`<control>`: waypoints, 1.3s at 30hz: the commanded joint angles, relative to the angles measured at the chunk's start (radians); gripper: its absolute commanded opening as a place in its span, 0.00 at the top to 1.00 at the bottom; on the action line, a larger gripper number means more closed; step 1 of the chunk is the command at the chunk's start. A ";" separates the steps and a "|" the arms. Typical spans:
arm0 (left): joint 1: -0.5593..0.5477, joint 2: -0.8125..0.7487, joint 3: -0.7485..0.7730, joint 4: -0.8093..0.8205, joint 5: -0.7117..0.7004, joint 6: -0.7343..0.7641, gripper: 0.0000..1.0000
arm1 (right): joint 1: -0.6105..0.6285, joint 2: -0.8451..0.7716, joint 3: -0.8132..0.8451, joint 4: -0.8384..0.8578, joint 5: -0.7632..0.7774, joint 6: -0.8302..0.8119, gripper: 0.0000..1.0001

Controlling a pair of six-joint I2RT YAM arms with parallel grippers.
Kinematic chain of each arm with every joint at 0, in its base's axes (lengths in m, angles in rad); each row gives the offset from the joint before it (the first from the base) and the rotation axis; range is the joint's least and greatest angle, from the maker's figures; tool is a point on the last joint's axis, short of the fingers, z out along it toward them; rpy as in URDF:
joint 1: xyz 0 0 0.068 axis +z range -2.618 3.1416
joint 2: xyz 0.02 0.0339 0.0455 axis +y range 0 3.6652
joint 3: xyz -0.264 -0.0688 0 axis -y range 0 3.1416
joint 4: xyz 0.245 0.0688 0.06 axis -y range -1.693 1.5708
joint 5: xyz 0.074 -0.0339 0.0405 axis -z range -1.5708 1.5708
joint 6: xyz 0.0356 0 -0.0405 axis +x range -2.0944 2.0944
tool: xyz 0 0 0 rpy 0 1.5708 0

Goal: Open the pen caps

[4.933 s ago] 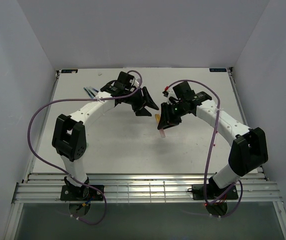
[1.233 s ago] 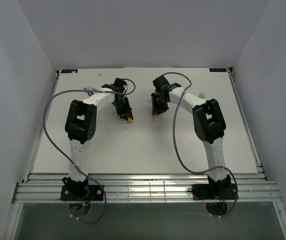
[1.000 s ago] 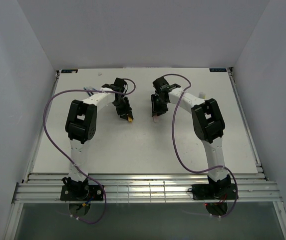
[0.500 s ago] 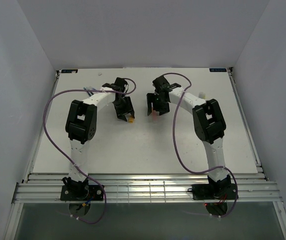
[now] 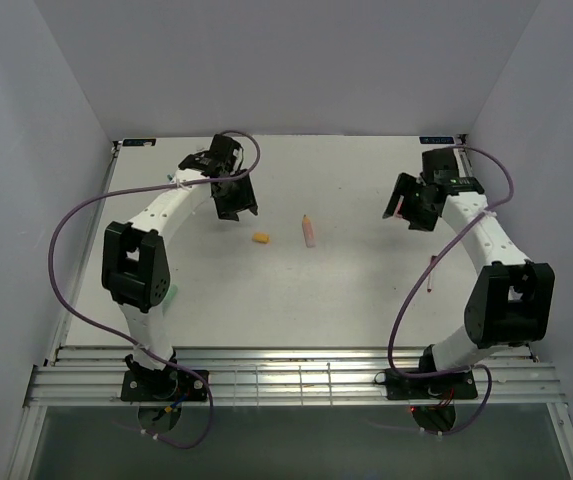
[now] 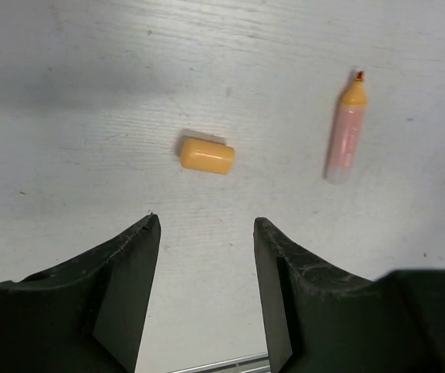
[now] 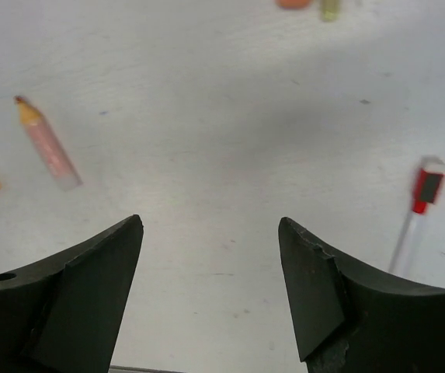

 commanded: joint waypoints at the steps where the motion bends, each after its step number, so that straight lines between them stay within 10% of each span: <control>1: -0.003 -0.082 -0.014 0.061 0.104 0.047 0.38 | -0.077 -0.050 -0.136 -0.052 0.044 -0.064 0.24; 14: -0.047 -0.097 -0.066 0.143 0.285 0.041 0.44 | -0.286 -0.119 -0.341 0.006 0.130 -0.133 0.31; 39: -0.050 -0.111 -0.080 0.147 0.280 0.008 0.47 | -0.312 -0.044 -0.506 0.149 0.169 -0.144 0.57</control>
